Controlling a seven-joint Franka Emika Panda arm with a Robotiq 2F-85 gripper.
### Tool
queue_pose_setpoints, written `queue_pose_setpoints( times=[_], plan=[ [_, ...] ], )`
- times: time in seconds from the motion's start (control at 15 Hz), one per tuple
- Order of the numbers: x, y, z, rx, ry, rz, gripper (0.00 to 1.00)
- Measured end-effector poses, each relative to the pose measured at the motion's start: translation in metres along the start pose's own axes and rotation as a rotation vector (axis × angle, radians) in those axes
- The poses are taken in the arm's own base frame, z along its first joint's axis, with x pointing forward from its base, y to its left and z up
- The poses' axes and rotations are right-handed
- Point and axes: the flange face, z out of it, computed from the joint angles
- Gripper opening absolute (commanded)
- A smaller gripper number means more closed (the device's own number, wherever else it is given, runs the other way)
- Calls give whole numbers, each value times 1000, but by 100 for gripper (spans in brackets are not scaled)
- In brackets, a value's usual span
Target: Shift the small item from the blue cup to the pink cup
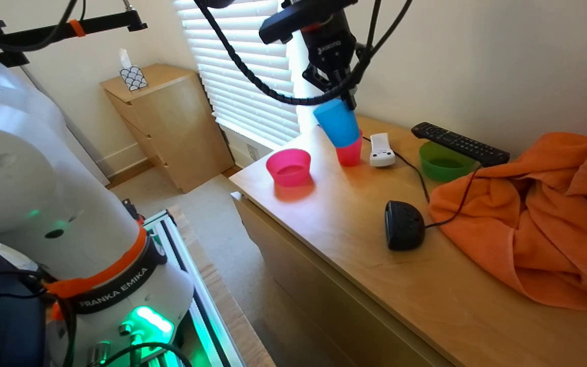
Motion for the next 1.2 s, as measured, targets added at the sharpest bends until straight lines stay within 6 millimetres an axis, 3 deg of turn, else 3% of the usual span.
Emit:
queue_pose_setpoints(
  times=[0.2,0.33,0.6,0.93,1.2],
  plan=[
    [-19,20,25,18,14,143,4],
    [-23,25,31,24,9,168,1],
    [-17,24,39,114,1,178,1],
    [-9,36,87,245,-56,242,1],
    [0,56,109,234,-88,360,1]
  ],
)
